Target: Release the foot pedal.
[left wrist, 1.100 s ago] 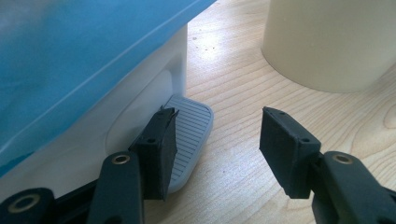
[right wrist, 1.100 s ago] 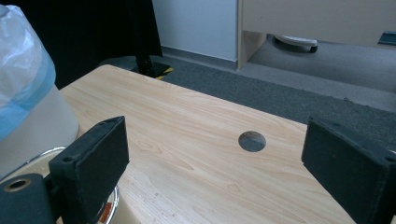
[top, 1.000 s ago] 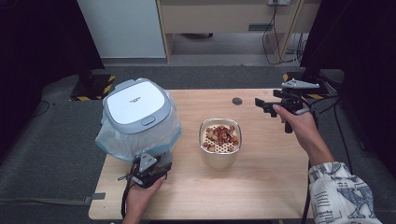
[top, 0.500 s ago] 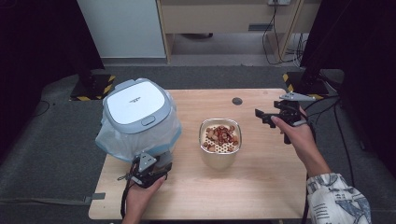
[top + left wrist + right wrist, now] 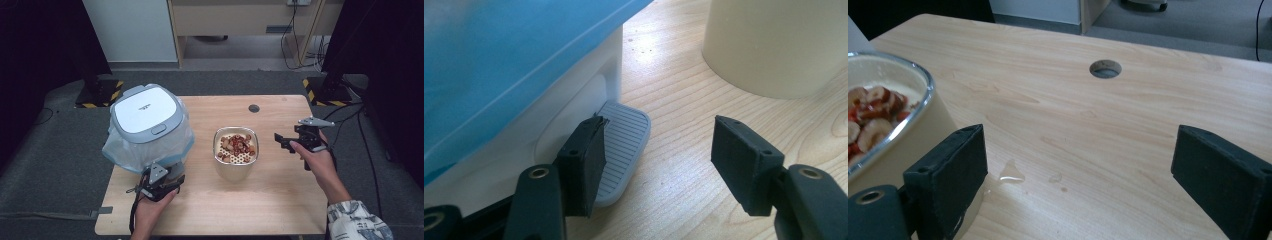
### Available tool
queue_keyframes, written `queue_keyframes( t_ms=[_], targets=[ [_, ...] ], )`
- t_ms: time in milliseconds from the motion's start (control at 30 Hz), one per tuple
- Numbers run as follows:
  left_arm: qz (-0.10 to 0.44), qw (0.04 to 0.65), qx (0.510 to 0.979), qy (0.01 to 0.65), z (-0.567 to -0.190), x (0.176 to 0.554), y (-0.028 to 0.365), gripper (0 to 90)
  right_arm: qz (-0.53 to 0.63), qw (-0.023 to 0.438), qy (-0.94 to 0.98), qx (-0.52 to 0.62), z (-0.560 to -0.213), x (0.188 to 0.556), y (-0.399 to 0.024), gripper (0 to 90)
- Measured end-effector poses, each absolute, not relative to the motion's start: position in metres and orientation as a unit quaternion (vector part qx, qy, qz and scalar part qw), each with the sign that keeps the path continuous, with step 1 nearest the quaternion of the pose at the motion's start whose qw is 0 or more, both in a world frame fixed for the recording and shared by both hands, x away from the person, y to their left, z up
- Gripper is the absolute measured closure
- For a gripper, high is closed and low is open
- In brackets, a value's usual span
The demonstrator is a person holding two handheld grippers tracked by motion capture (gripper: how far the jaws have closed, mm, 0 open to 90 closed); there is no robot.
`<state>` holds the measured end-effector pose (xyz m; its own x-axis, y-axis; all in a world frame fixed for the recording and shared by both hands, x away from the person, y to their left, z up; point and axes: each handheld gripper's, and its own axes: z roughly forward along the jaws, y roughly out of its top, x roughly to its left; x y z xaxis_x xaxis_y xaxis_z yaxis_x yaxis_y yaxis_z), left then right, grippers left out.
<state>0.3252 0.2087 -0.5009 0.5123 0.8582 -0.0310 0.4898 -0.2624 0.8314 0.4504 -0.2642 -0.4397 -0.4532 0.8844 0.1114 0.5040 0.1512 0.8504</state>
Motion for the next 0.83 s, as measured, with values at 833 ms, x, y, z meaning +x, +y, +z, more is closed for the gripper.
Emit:
queue_keyframes(
  t_ms=[833],
  targets=[
    [0.226, 0.416, 0.765, 0.437, -0.502, 0.326, 0.21, 33.4, 0.308, 0.208, 0.755, 0.54, -0.535, 0.433, -0.246, 6.9]
  ],
)
